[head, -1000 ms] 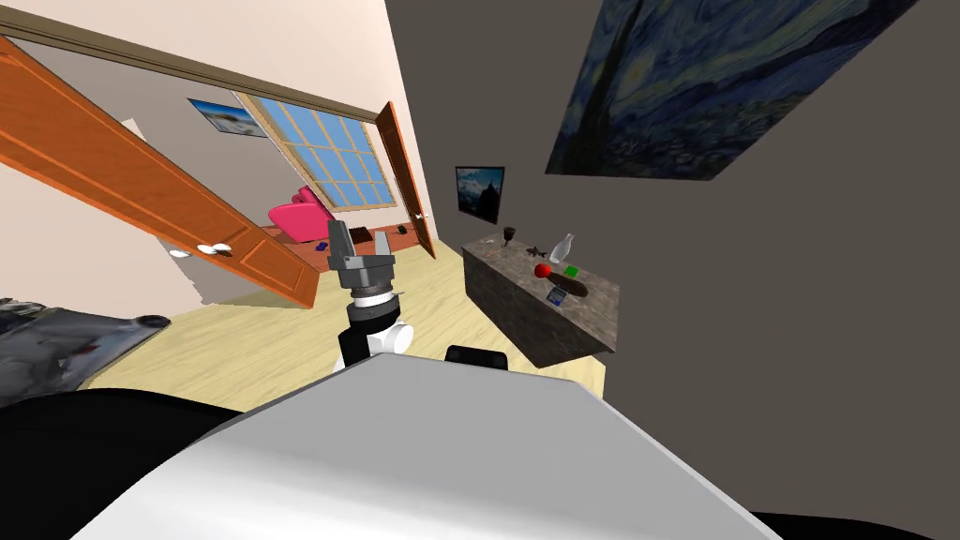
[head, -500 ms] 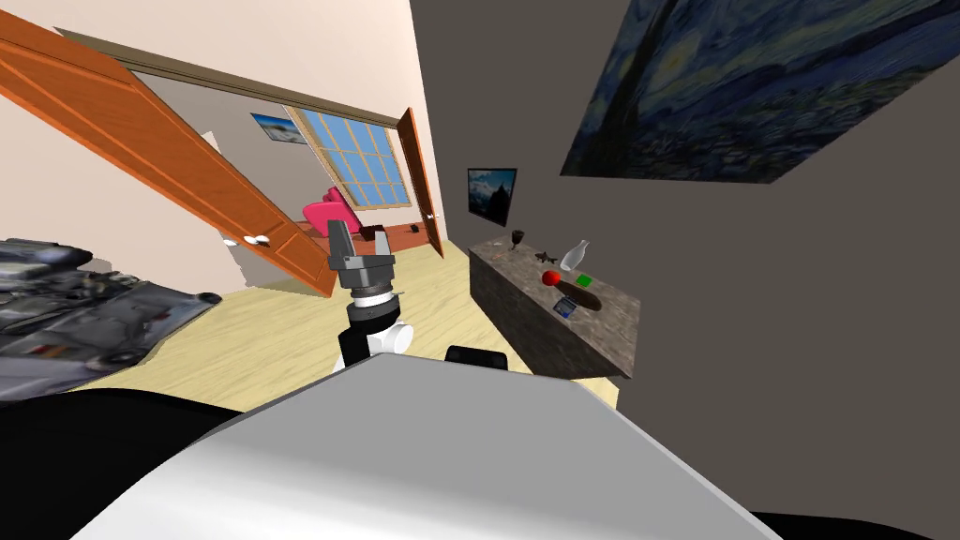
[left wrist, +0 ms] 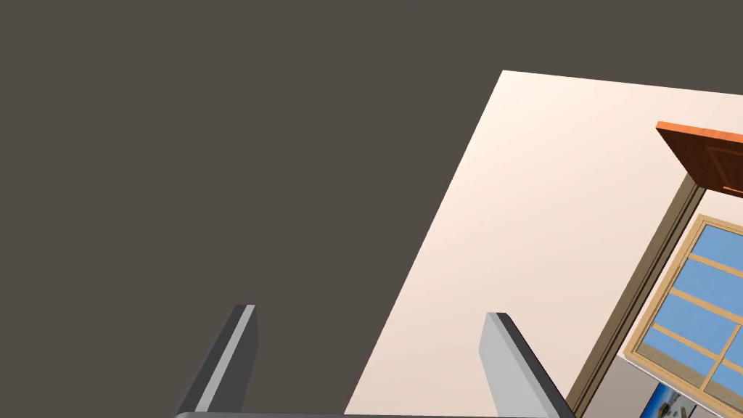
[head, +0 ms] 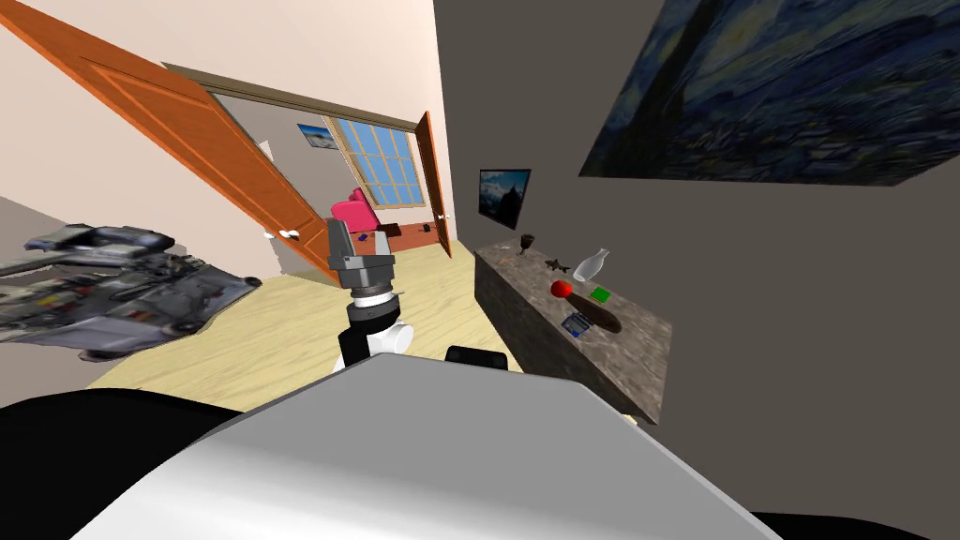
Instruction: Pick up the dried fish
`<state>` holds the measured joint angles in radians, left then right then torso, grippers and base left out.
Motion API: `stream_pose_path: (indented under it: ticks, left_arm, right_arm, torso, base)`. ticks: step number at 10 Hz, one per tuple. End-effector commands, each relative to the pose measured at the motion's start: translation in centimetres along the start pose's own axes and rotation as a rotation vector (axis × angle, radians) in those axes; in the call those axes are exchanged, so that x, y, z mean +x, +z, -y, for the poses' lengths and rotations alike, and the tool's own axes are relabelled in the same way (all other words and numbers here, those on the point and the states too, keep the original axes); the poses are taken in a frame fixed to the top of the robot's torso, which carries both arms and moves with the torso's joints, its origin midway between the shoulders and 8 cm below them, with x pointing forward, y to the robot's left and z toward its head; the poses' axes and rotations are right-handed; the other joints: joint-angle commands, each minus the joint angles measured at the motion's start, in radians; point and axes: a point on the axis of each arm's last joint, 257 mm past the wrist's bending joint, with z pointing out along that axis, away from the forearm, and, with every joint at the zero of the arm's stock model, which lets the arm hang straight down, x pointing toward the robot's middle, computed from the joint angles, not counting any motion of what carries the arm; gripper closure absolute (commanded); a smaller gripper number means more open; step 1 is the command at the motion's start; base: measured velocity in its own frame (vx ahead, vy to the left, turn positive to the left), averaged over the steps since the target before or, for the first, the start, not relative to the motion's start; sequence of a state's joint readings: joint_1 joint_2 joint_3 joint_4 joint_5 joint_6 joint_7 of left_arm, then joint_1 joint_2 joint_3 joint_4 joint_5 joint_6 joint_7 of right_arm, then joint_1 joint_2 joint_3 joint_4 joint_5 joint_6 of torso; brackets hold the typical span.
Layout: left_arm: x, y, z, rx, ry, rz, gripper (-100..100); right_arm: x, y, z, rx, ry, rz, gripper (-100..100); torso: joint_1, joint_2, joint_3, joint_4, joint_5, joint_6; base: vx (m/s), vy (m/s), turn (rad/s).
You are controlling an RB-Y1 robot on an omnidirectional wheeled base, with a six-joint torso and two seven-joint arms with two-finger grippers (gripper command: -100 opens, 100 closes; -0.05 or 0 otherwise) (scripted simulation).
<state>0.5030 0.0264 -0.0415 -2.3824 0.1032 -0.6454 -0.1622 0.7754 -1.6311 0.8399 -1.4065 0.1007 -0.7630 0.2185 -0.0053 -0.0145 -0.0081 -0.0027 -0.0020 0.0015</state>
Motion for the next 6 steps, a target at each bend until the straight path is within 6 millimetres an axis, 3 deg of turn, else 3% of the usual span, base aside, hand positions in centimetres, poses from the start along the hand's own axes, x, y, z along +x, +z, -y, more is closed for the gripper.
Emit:
stream_pose_path:
  ticks: [1, 2, 3, 4, 6]
  left_arm:
    - [0.0, 0.0, 0.0, 0.0, 0.0, 0.0, 0]
    - [0.0, 0.0, 0.0, 0.0, 0.0, 0.0, 0]
    - [0.0, 0.0, 0.0, 0.0, 0.0, 0.0, 0]
    - [0.0, 0.0, 0.0, 0.0, 0.0, 0.0, 0]
    - [0.0, 0.0, 0.0, 0.0, 0.0, 0.0, 0]
  right_arm:
    - [0.5, -2.9, 2.8, 0.065, -0.007, -0.044, -100]
    - [0.5, -3.8, 3.7, 0.089, -0.014, -0.057, -100]
    - [0.8, -6.4, 5.8, 0.147, -0.02, -0.091, -100]
    - [0.7, -6.8, 6.0, 0.153, -0.025, -0.096, -100]
    - [0.5, -11.3, 8.9, 0.235, -0.037, -0.149, -100]
  torso:
    - [0.0, 0.0, 0.0, 0.0, 0.0, 0.0]
    - [0.0, -0.002, -0.001, 0.0, 0.0, -0.002]
    - [0.001, -0.002, -0.001, 0.0, 0.0, 0.0]
    - [0.0, -0.003, -0.002, -0.001, 0.0, -0.001]
    - [0.001, -0.003, -0.002, -0.001, 0.0, -0.001]
  base:
    - [0.137, -0.033, 0.309]
    - [0.121, -0.039, 0.164]
    - [0.148, -0.052, 0.229]
    - [0.116, -0.051, 0.161]
    - [0.16, -0.054, 0.299]
